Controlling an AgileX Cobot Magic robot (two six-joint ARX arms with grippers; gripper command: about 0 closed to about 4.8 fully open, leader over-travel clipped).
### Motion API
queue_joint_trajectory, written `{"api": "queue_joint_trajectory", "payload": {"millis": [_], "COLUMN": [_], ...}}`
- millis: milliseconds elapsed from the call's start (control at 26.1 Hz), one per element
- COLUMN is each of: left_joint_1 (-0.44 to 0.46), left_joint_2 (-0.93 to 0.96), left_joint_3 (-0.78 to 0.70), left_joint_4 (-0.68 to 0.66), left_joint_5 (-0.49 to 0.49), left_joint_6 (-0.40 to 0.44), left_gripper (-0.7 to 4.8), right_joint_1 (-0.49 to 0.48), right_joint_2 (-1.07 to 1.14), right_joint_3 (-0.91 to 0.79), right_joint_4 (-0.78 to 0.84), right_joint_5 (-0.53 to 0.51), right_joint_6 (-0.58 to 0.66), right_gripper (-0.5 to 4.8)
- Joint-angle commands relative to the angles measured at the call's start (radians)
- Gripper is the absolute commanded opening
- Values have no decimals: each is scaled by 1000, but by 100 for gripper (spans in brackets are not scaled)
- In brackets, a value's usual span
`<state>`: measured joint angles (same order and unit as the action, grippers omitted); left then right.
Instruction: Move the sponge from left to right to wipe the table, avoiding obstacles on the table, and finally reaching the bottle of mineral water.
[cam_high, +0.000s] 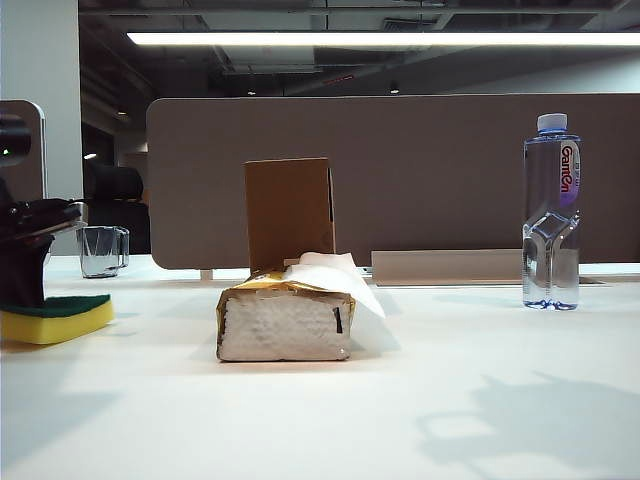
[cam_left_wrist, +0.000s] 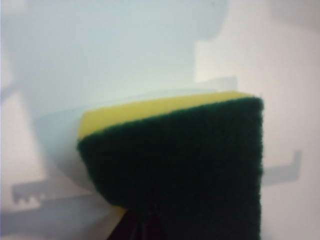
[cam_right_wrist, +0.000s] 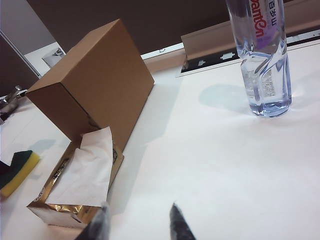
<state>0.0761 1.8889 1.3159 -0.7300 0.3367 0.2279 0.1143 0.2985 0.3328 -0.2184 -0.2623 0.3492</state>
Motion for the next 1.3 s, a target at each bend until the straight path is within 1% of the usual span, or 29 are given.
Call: {"api": "queue_joint_trajectory", "payload": {"millis": [38, 153, 306, 498, 613, 804, 919, 1034, 1302], "left_joint_1": [-22, -32, -34, -31, -31, -31, -32, -39, -49], "left_joint_2": [-19, -26, -42, -90, -116, -120, -137, -212, -294], "left_joint_3": [-4, -5, -6, -50, -95, -161, -247, -348, -415], "left_joint_4": [-37, -44, -47, -15, 13, 19, 39, 82, 87], "left_joint_5": [1, 2, 29, 34, 35, 69, 72, 71, 71], "left_joint_6": [0, 0, -15, -24, -32, -42, -43, -51, -53], "left_gripper": [-6, -6, -6, -6, -6, -6, -6, -6, -6], "right_joint_1": [0, 0, -1, -2, -2, -2, -2, -3, -2], "right_joint_2": [1, 1, 1, 1, 1, 1, 1, 1, 1], "right_joint_3": [9, 9, 9, 9, 9, 10, 24, 41, 42], "right_joint_4": [18, 18, 18, 18, 18, 18, 14, 13, 13], "right_joint_5": [-3, -3, -3, -3, -3, -3, -3, -2, -3], "right_joint_6": [-2, -2, -2, -2, -2, -2, -2, -9, -9], "right_gripper": [158, 158, 158, 157, 157, 157, 157, 157, 157]}}
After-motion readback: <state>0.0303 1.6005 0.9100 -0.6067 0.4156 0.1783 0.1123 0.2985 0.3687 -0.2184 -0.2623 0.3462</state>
